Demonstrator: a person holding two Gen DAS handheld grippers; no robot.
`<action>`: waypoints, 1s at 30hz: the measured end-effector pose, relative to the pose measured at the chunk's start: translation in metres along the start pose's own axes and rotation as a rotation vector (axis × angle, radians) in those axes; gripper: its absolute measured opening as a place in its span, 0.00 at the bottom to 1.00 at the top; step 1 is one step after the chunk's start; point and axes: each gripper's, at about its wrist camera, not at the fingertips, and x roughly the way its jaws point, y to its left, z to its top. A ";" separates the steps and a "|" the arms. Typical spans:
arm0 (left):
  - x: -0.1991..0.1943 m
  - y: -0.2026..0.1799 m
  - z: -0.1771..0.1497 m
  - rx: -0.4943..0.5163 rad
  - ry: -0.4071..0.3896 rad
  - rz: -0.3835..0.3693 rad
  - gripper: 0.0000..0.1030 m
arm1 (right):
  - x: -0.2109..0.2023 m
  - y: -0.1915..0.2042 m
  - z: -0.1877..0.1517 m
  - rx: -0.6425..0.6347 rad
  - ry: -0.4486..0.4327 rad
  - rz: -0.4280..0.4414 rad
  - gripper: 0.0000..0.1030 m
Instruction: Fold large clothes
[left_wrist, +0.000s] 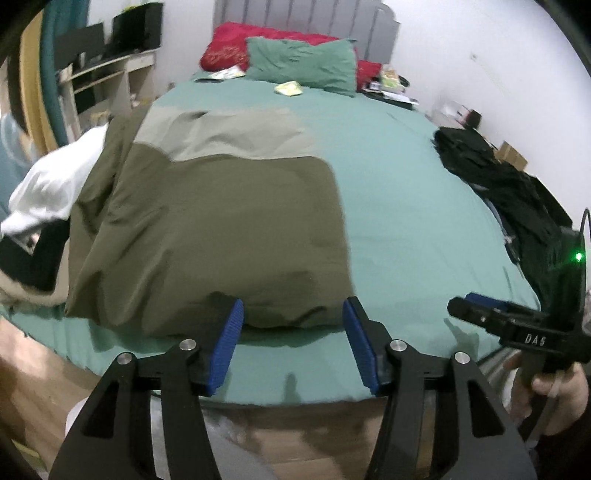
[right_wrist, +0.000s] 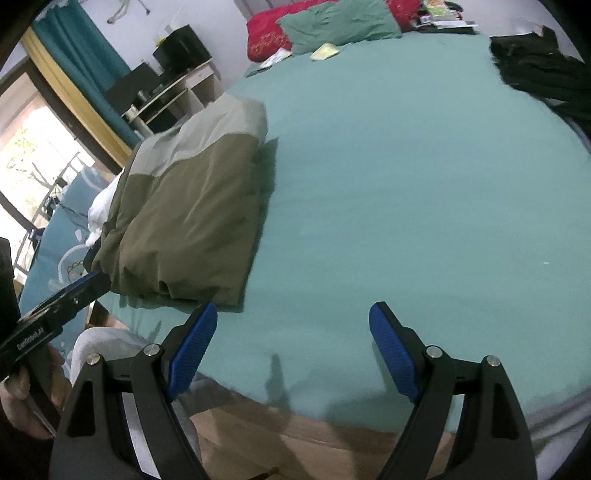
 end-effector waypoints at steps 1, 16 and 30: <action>-0.002 -0.004 0.001 0.008 0.002 0.001 0.67 | -0.008 -0.004 0.000 0.004 -0.012 -0.009 0.81; -0.045 -0.081 0.019 0.098 -0.017 -0.115 0.75 | -0.114 -0.050 0.021 0.023 -0.176 -0.124 0.82; -0.149 -0.130 0.039 0.194 -0.388 -0.030 0.75 | -0.220 -0.031 0.056 -0.090 -0.406 -0.190 0.89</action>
